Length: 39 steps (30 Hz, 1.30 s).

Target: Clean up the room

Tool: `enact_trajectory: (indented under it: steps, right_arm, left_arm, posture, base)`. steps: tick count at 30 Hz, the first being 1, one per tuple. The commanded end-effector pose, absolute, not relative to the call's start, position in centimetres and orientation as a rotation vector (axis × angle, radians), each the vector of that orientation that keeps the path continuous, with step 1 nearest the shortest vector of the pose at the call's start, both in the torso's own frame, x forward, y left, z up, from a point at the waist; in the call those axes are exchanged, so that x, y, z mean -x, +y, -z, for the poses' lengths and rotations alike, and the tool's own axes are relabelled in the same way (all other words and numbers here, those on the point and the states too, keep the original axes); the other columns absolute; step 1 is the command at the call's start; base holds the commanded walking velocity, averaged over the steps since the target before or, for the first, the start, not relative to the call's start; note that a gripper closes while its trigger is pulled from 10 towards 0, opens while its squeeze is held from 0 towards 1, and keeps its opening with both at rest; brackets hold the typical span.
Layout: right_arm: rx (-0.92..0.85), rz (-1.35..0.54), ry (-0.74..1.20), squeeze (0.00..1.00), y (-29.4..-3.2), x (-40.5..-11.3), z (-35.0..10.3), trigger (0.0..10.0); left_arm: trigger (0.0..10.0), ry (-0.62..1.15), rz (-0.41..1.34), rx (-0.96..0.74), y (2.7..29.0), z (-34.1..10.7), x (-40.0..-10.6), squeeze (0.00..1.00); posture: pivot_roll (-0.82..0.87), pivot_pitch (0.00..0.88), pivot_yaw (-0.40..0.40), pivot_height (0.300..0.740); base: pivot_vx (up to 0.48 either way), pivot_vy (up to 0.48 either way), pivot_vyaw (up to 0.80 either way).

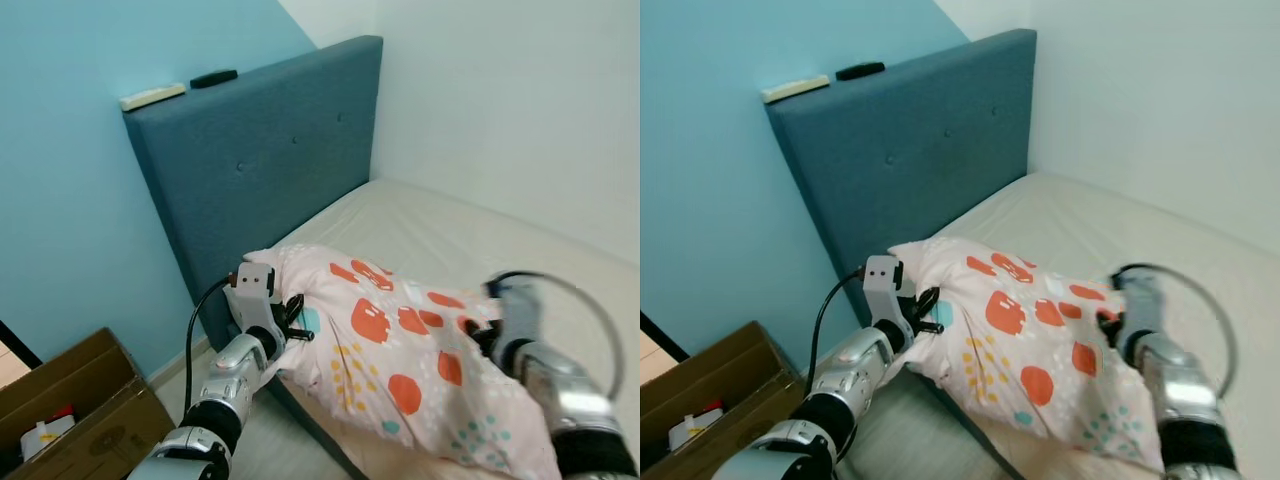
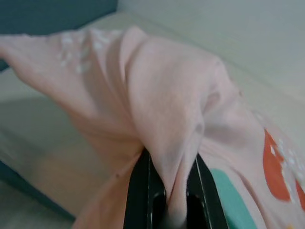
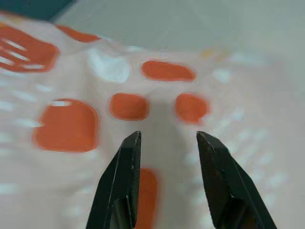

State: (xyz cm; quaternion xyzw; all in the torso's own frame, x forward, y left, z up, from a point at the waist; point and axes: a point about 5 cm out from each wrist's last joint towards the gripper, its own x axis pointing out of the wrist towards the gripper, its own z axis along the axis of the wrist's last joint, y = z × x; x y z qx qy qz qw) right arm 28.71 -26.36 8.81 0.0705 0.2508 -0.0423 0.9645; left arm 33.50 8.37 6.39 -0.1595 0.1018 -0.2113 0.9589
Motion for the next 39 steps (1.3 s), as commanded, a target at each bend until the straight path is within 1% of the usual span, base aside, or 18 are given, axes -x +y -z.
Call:
enact_trajectory:
  steps: [1,2,3,4,5,6,8,9,14,18,21,22,23,25,28,29,32,39]
  right_arm:
    - [-0.285,0.076,0.560,0.33,-25.0,-27.4,-8.1,10.0]
    - [-0.285,0.076,0.560,0.33,-25.0,-27.4,-8.1,10.0]
    - [-0.393,0.051,0.590,1.00,-23.4,-25.9,-7.4,10.0]
    - [-0.478,0.013,0.651,1.00,-21.7,-24.3,-6.5,10.0]
    - [-0.478,0.013,0.651,1.00,-21.7,-24.3,-6.5,10.0]
    - [-0.540,0.004,0.730,1.00,-20.4,-22.3,-5.1,10.0]
    - [-0.540,0.004,0.730,1.00,-20.4,-22.3,-5.1,10.0]
    - [-0.578,0.011,0.786,1.00,-19.7,-21.0,-4.3,10.0]
    - [-0.641,0.226,0.956,1.00,-20.2,-17.0,-2.2,10.0]
    - [-0.636,0.323,0.974,1.00,-20.9,-16.2,-1.9,10.0]
    - [-0.706,0.463,0.844,1.00,-22.2,-15.7,-1.1,10.0]
    - [-0.706,0.463,0.844,1.00,-22.2,-15.7,-1.1,10.0]
    - [-0.793,0.441,0.686,1.00,-22.5,-16.4,-1.4,10.0]
    - [-0.812,0.432,0.639,1.00,-22.6,-16.6,-1.5,10.0]
    - [-0.915,0.430,0.581,0.97,-22.8,-16.8,-0.9,10.0]
    - [-0.934,0.438,0.579,0.00,-22.8,-16.8,-0.9,10.0]
    - [-1.248,0.390,0.523,0.00,-22.4,-16.4,1.4,10.0]
    - [-1.406,0.284,0.471,0.00,-21.0,-16.3,2.6,10.0]
  left_arm:
    - [10.0,0.166,0.439,0.313,8.2,-7.0,-33.7,0.00]
    - [10.0,0.166,0.439,0.313,8.2,-7.0,-33.7,0.00]
    - [10.0,0.165,0.440,0.313,8.2,-7.1,-33.7,0.00]
    - [10.0,0.165,0.442,0.313,8.2,-7.0,-33.7,0.00]
    - [10.0,0.165,0.442,0.313,8.2,-7.0,-33.7,0.00]
    - [10.0,0.164,0.444,0.315,8.2,-7.1,-33.7,0.00]
    - [10.0,0.164,0.444,0.315,8.2,-7.1,-33.7,0.00]
    - [10.0,0.164,0.445,0.316,8.1,-7.1,-33.7,0.00]
    - [10.0,0.141,0.449,0.345,8.0,-7.8,-34.1,0.00]
    - [10.0,0.136,0.449,0.354,8.0,-8.0,-34.2,0.00]
    - [10.0,0.133,0.449,0.365,7.8,-8.1,-34.3,0.00]
    - [10.0,0.133,0.449,0.365,7.8,-8.1,-34.3,0.00]
    - [10.0,0.135,0.455,0.366,7.6,-8.1,-34.3,0.00]
    - [10.0,0.136,0.457,0.366,7.5,-8.1,-34.2,0.00]
    - [10.0,0.136,0.466,0.365,7.3,-8.0,-34.2,0.00]
    - [10.0,0.136,0.468,0.365,7.3,-8.0,-34.2,0.00]
    - [10.0,0.131,0.476,0.357,7.4,-8.2,-34.3,0.00]
    - [10.0,0.126,0.469,0.356,7.8,-8.3,-34.4,0.00]
  posture:
    - [-0.09,0.035,-0.007,0.740]
    - [-0.09,0.035,-0.007,0.740]
    - [-0.10,0.038,-0.006,0.740]
    - [-0.11,0.040,-0.006,0.740]
    - [-0.11,0.040,-0.006,0.740]
    - [-0.11,0.043,-0.006,0.740]
    - [-0.11,0.043,-0.006,0.740]
    - [-0.11,0.044,-0.007,0.740]
    - [-0.12,0.045,-0.014,0.740]
    - [-0.12,0.043,-0.017,0.740]
    - [-0.13,0.042,-0.015,0.740]
    - [-0.13,0.042,-0.015,0.740]
    - [-0.13,0.038,-0.010,0.740]
    - [-0.13,0.038,-0.010,0.740]
    - [-0.13,0.033,-0.004,0.740]
    - [-0.13,0.033,-0.004,0.740]
    - [-0.11,0.025,0.000,0.740]
    - [-0.10,0.024,-0.004,0.740]
  base:
    - [0.000,0.000,0.00]
    - [0.000,0.000,0.00]
    - [0.000,0.000,0.00]
    - [0.000,0.000,0.00]
    - [0.000,0.000,0.00]
    - [0.000,0.000,0.00]
    - [0.000,0.000,0.00]
    - [0.000,0.000,0.00]
    - [0.000,0.000,0.00]
    - [0.000,0.000,0.00]
    - [0.000,0.000,0.00]
    - [0.000,0.000,0.00]
    - [0.000,0.000,0.00]
    - [0.000,0.000,0.00]
    - [0.000,0.000,0.00]
    - [0.000,0.000,0.00]
    - [0.000,0.000,0.00]
    - [0.000,0.000,0.00]
